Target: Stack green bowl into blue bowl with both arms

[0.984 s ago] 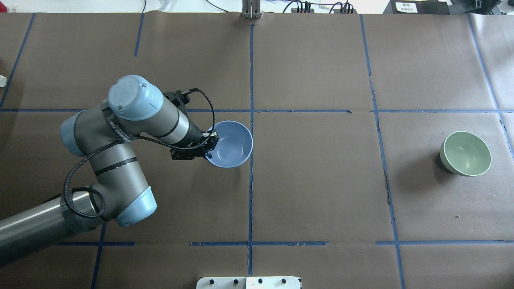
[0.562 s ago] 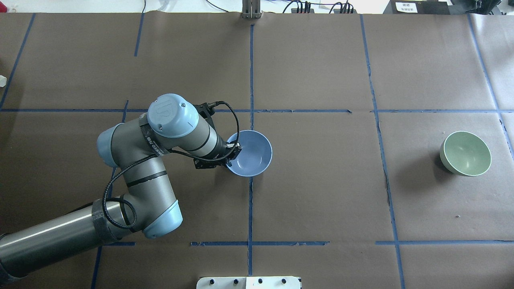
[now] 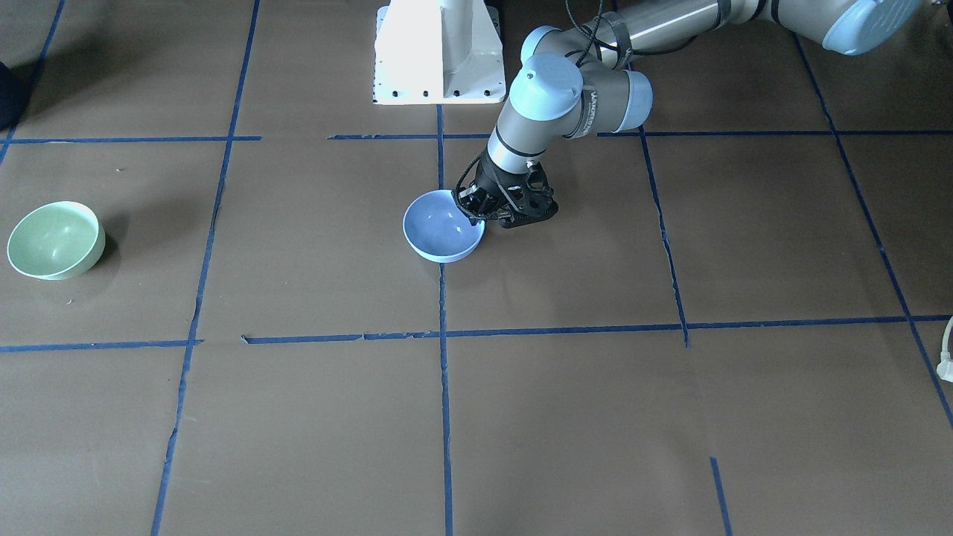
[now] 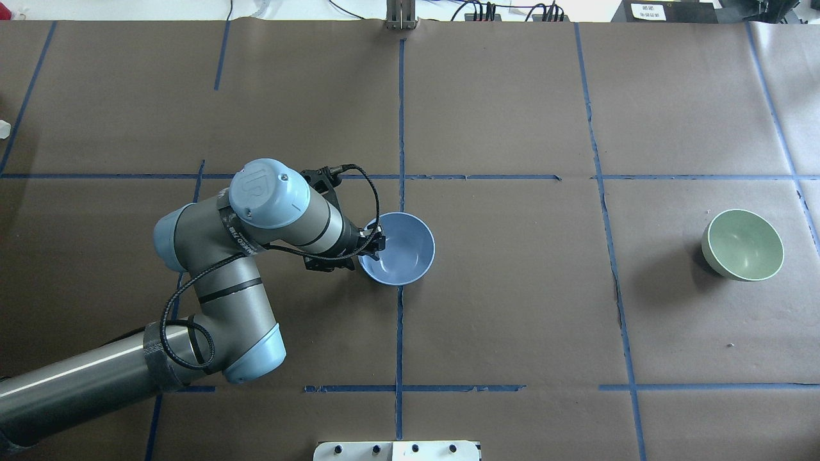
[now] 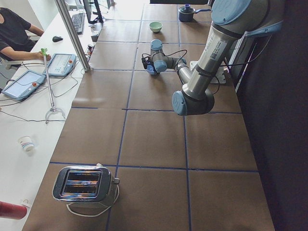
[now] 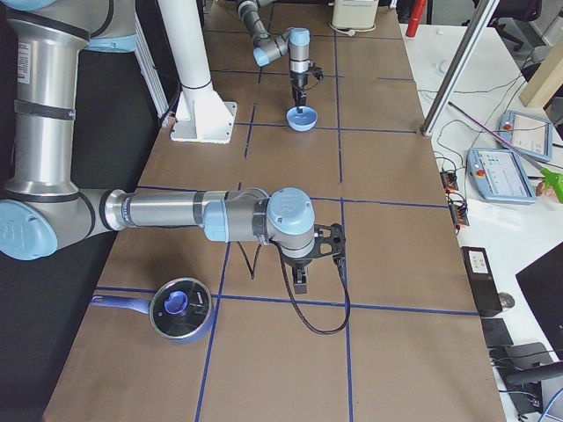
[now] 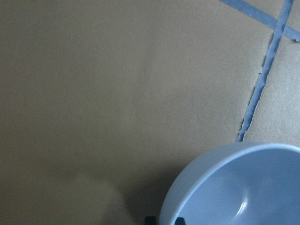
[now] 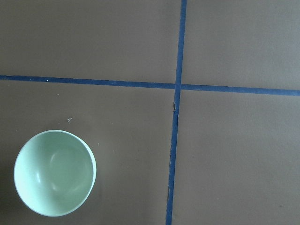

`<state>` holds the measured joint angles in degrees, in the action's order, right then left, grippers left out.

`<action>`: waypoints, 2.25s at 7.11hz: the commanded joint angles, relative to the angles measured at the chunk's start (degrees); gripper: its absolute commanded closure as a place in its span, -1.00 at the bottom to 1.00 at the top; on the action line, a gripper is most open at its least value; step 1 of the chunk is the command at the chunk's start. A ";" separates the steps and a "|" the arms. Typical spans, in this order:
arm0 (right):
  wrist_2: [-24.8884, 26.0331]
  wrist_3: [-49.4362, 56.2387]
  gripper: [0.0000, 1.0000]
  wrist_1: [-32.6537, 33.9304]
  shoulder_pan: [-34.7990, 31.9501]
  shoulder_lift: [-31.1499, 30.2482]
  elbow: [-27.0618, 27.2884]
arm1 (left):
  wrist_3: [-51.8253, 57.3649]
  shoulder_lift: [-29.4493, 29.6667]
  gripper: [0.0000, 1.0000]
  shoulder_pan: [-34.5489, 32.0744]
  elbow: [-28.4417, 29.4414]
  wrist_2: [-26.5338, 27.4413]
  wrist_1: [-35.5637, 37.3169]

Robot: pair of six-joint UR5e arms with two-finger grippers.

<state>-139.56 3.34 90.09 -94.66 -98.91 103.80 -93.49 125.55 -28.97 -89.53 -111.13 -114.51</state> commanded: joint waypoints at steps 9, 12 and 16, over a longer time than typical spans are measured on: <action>1.22 -35.31 -1.00 -31.55 18.88 -3.66 -6.81 | 28.42 -9.09 -1.00 -16.55 -31.83 -8.83 41.02; 9.71 -52.60 -1.00 -48.23 29.58 -3.23 -12.38 | 29.86 -11.56 -1.00 -17.52 -33.16 -8.84 41.12; 11.15 -54.48 -0.19 -48.52 32.87 -2.78 -15.38 | 30.65 -11.82 -1.00 -17.61 -32.99 -8.75 41.03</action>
<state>-128.79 -50.32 41.59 -62.21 -101.74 88.90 -62.99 113.78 -46.57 -122.55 -119.89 -73.41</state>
